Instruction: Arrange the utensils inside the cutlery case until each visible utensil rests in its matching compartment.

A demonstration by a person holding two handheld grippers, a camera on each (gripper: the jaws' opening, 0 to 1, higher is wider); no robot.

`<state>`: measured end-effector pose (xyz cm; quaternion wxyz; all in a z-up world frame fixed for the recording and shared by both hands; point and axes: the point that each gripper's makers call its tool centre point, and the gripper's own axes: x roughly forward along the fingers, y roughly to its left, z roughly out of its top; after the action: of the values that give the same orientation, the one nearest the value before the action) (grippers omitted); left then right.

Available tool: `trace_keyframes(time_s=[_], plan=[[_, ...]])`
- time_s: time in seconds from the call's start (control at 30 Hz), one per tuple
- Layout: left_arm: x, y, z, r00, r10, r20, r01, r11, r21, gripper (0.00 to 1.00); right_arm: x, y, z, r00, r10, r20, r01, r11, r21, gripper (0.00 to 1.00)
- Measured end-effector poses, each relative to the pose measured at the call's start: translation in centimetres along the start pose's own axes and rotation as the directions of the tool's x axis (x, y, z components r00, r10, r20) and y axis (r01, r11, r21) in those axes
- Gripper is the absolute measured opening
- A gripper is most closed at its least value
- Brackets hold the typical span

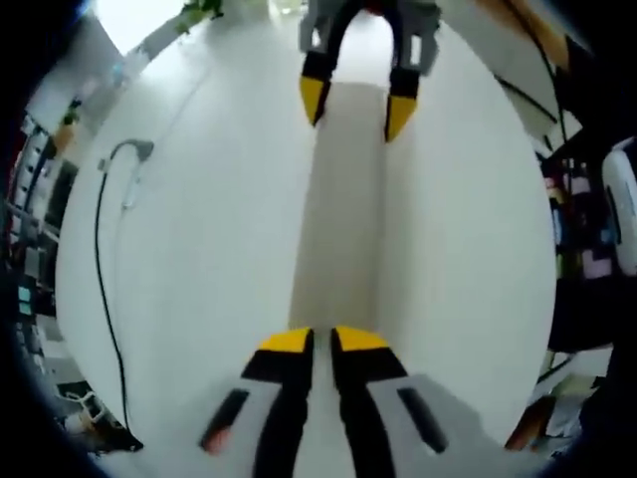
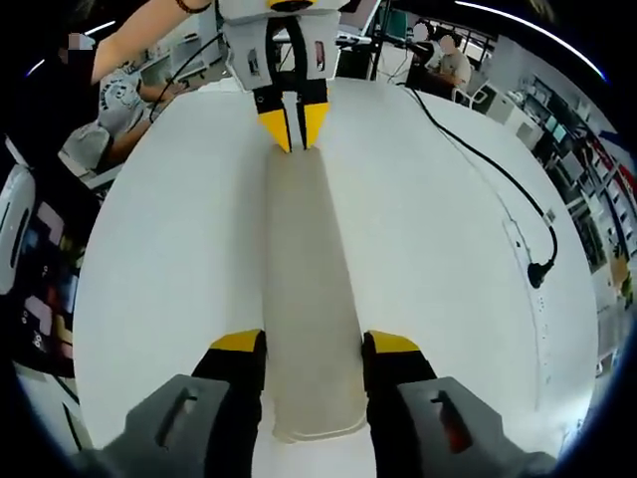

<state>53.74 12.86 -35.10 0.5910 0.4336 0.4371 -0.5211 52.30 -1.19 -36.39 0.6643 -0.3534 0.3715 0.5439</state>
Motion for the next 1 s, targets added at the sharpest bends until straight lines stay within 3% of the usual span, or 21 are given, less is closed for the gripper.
trace_keyframes(time_s=[0.13,0.33,0.47,0.77,0.83,0.9,1.0], plan=[[0.1,-0.4,-0.1,1.0,0.0,-0.027,0.001,1.0,0.011,0.06,0.1,0.0,0.0,1.0,-0.001,-0.008,0.001,1.0,-0.002,0.4],[0.3,-0.6,-0.1,0.993,-0.015,-0.115,0.018,1.0,0.025,0.06,0.3,0.0,-0.1,0.999,0.001,-0.034,-0.002,1.0,-0.007,0.41],[0.2,-0.6,-0.2,0.99,-0.018,-0.142,0.024,0.999,0.036,0.06,0.1,0.1,-0.3,1.0,0.01,-0.02,-0.009,1.0,0.019,0.42],[0.3,-0.6,-0.2,0.988,-0.009,-0.155,0.018,0.998,0.058,0.06,-3.5,-0.3,-2.9,0.999,0.006,-0.035,-0.002,0.995,0.103,0.37],[0.3,-0.6,-0.3,0.987,-0.008,-0.162,0.019,0.998,0.065,0.06,-3.9,-0.4,-3.3,0.999,0.007,-0.038,-0.003,0.994,0.114,0.31],[0.3,-0.6,-0.3,0.986,-0.009,-0.166,0.021,0.998,0.066,0.06,-4.1,-0.4,-3.8,0.998,0.008,-0.054,0.0,0.991,0.137,0.18],[0.2,-0.5,-0.3,0.986,-0.015,-0.166,0.026,0.998,0.061,0.06,-4.0,-0.2,-3.8,0.999,0.005,-0.041,0.001,0.99,0.144,0.15]])
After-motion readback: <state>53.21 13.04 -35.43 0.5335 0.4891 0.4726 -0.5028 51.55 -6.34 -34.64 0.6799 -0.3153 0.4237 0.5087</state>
